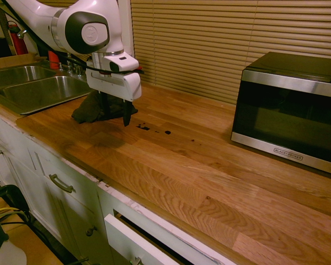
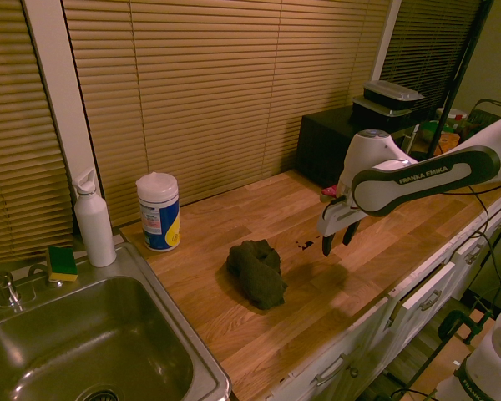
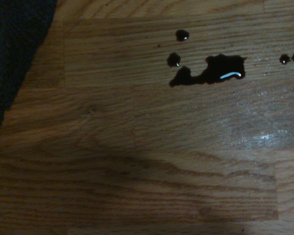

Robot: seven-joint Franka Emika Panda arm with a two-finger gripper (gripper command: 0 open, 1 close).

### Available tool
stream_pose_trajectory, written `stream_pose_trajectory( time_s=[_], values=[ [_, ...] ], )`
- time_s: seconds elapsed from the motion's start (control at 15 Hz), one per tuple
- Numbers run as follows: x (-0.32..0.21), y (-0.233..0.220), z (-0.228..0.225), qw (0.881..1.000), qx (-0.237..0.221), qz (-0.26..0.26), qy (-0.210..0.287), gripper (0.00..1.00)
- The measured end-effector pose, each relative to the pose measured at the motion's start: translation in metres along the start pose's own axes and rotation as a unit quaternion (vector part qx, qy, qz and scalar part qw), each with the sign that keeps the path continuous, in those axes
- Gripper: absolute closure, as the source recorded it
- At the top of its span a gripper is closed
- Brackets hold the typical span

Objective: Clear the spill

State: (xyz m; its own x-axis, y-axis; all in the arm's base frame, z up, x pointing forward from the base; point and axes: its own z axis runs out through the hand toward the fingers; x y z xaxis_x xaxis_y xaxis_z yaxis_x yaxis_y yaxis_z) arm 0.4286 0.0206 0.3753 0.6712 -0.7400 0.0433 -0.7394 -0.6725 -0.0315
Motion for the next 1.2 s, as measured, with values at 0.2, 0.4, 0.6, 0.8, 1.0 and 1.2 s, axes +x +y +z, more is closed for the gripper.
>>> stream_pose_trajectory(
  time_s=[0.2, 0.4, 0.6, 0.8, 1.0, 1.2],
  values=[
    [-0.001, -0.001, 0.0, 1.0, 0.003, 0.006, 0.0, 0.0],
    [-0.007, -0.015, -0.008, 1.0, 0.015, -0.008, 0.012, 0.0],
    [-0.018, -0.043, -0.033, 0.998, 0.037, -0.026, 0.032, 0.0],
    [-0.038, -0.084, -0.061, 0.996, 0.064, -0.042, 0.048, 0.0],
    [-0.06, -0.126, -0.072, 0.994, 0.079, -0.05, 0.053, 0.0],
    [-0.077, -0.166, -0.064, 0.993, 0.084, -0.061, 0.05, 0.0]
  ],
)
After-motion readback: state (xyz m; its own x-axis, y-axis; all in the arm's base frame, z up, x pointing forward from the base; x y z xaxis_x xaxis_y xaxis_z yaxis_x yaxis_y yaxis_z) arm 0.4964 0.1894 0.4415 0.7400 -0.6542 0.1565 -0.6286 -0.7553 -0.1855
